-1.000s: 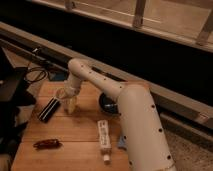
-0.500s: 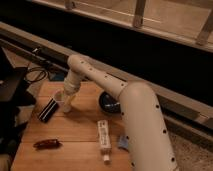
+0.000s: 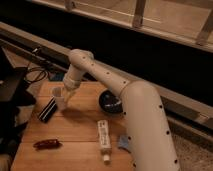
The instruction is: Pick up the ceramic cup
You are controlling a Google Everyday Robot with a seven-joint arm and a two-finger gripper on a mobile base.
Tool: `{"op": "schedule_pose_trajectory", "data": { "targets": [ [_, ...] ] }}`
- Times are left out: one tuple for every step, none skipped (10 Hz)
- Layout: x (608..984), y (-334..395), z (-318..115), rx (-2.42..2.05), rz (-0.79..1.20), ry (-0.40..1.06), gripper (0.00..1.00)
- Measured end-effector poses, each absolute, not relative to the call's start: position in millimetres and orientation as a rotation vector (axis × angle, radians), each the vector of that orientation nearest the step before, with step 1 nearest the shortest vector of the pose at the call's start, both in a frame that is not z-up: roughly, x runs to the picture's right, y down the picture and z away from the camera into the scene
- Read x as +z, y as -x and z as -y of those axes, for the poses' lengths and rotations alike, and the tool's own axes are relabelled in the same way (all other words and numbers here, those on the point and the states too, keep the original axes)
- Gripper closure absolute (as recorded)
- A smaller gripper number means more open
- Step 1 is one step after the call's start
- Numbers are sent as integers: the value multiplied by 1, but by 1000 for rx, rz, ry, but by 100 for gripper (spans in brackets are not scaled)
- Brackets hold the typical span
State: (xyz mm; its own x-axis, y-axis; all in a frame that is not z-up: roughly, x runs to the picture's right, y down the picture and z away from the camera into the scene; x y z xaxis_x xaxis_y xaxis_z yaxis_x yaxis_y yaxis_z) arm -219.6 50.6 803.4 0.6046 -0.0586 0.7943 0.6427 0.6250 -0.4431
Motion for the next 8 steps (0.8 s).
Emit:
{"op": "schedule_pose_trajectory", "data": {
  "targets": [
    [798,213,-45,-461,833,799,98],
    [791,213,-39,-464,837,795,98],
    [782,214,-32,-468,842,788,98],
    [774,215,-27,-474,846,792,98],
    [771,214,-25,-475,851,790,98],
    [769,211,-23,-477,855,789,98],
    [764,206,-20,-479,860,790,98],
    [758,200,-14,-476,864,787,98]
  ]
}}
